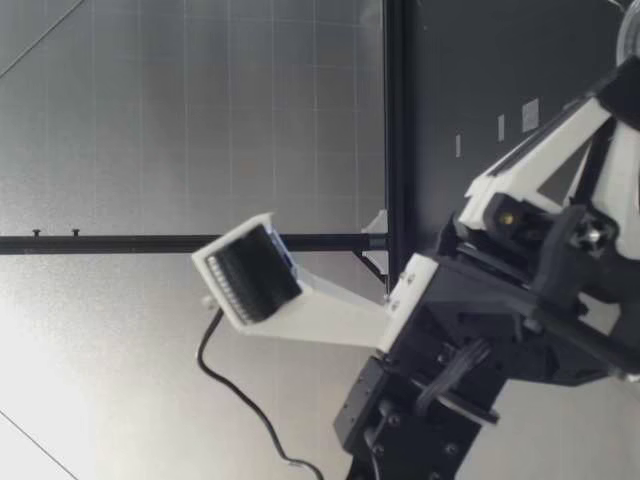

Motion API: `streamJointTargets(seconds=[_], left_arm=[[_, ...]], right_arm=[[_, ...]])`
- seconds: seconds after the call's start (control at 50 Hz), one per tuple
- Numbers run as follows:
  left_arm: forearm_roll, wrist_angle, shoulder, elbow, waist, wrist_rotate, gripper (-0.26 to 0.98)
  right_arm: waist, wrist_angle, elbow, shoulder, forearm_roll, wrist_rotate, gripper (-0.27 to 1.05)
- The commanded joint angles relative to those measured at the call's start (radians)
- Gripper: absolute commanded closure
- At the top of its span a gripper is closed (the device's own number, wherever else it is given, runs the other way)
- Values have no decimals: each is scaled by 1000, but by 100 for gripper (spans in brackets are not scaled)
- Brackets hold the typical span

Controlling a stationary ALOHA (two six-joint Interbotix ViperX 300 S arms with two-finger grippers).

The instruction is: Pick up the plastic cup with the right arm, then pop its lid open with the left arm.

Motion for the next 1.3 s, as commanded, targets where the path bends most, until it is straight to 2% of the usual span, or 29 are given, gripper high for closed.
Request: streamJointTargets(seconds=[0.0, 0.46, 0.7, 0.94, 1.02, 1.28], left_arm=[[0, -12, -12, -17, 0, 2, 80], [-3, -12, 23, -18, -2, -2, 80], [-5, 3, 2, 3, -2, -5, 80], [-5, 0, 9, -5, -2, -5, 80], [-5, 2, 8, -5, -2, -5, 80], [-5, 6, -43, 17, 0, -9, 80]], right_arm=[[-6, -11, -18, -6, 3, -9, 16], [-6, -5, -44, 3, 2, -18, 16], [-6, -3, -46, 9, 2, -18, 16], [-6, 34, -61, 18, 2, -18, 19], [-6, 71, -69, 15, 0, -20, 23], [-6, 101, -67, -20, -26, -37, 51]])
